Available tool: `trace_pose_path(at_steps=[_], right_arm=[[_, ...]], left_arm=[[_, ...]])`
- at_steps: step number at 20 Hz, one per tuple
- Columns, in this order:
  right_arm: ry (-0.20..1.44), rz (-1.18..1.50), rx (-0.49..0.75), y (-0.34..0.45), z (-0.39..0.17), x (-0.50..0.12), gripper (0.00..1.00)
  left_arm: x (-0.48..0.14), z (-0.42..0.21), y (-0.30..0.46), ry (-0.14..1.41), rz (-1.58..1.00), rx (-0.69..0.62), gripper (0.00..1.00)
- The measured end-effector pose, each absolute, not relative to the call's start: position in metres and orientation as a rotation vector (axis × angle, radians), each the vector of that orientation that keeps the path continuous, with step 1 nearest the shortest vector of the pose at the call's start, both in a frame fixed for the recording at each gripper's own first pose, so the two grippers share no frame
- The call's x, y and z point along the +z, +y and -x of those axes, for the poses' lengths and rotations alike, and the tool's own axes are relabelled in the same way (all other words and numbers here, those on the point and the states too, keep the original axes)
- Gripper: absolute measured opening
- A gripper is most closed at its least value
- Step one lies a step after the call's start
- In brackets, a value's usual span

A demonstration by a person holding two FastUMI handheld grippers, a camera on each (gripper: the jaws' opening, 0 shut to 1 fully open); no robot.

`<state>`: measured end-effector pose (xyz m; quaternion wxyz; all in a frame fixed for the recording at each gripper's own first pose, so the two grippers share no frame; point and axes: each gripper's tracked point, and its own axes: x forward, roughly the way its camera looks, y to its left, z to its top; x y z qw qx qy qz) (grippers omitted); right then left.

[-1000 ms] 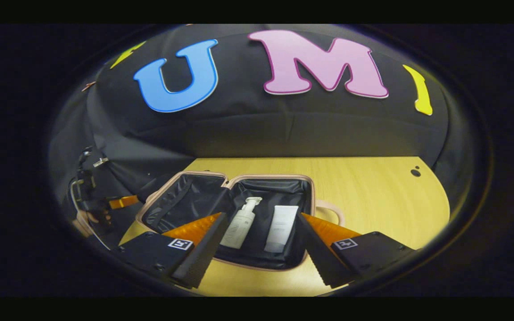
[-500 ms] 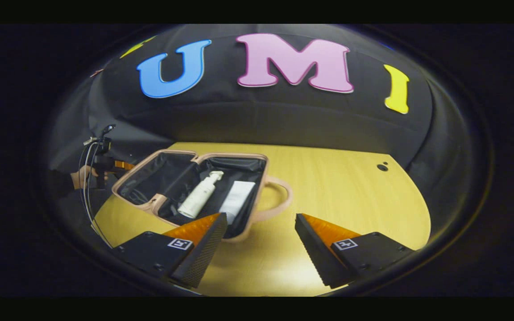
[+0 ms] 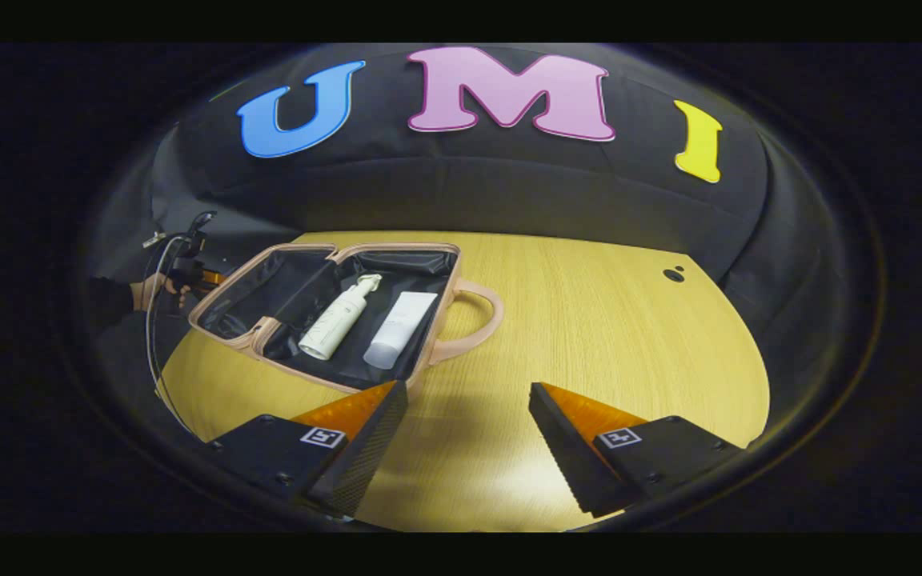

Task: First open the suitcase, pack the skin care products into it, and then close the suitcase.

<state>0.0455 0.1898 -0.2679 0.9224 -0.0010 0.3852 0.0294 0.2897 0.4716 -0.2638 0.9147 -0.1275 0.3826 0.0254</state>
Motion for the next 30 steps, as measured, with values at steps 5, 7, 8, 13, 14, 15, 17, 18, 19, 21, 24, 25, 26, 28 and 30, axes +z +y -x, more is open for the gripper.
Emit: trace_pose_path(at_steps=[5,7,8,13,14,15,17,18,19,21,24,25,26,28,30], right_arm=[[0.789,-0.004,0.051,0.189,-0.049,-0.272,0.98],[0.776,-0.005,0.043,0.185,-0.053,-0.272,0.98],[0.765,-0.001,0.040,0.183,-0.056,-0.273,0.98],[0.764,-0.015,0.054,0.187,-0.052,-0.271,0.98],[0.752,-0.019,0.062,0.188,-0.054,-0.268,0.98],[0.742,-0.026,0.069,0.189,-0.057,-0.266,0.98],[0.724,-0.052,0.091,0.191,-0.059,-0.259,0.98],[0.698,-0.063,0.097,0.191,-0.062,-0.253,0.98],[0.675,-0.062,0.101,0.188,-0.066,-0.249,0.98],[0.661,-0.050,0.103,0.182,-0.065,-0.243,0.97],[0.652,-0.062,0.078,0.169,-0.065,-0.234,0.98],[0.641,-0.058,0.059,0.160,-0.066,-0.231,0.97],[0.620,-0.055,0.044,0.153,-0.068,-0.225,0.98],[0.603,-0.068,0.035,0.144,-0.067,-0.220,0.97],[0.599,-0.087,0.029,0.132,-0.063,-0.212,0.98]], left_arm=[[-0.267,-0.282,0.479,0.796,0.244,0.104,0.23],[-0.267,-0.280,0.478,0.800,0.237,0.111,0.21],[-0.266,-0.280,0.479,0.796,0.222,0.116,0.19],[-0.214,-0.274,0.478,0.677,0.136,0.141,0.13],[-0.203,-0.275,0.477,0.652,0.110,0.138,0.12],[-0.188,-0.273,0.473,0.622,0.082,0.124,0.11],[-0.149,-0.266,0.467,0.557,0.033,0.095,0.10],[-0.128,-0.260,0.461,0.526,0.025,0.082,0.10],[-0.105,-0.256,0.452,0.498,0.022,0.059,0.10],[-0.051,-0.245,0.430,0.452,0.013,0.006,0.10],[0.019,-0.222,0.390,0.416,-0.001,-0.064,0.09],[0.033,-0.215,0.377,0.403,-0.009,-0.087,0.09],[0.044,-0.214,0.356,0.390,-0.020,-0.104,0.09],[0.060,-0.214,0.310,0.364,0.013,-0.137,0.09],[0.062,-0.212,0.263,0.341,0.049,-0.180,0.10]])
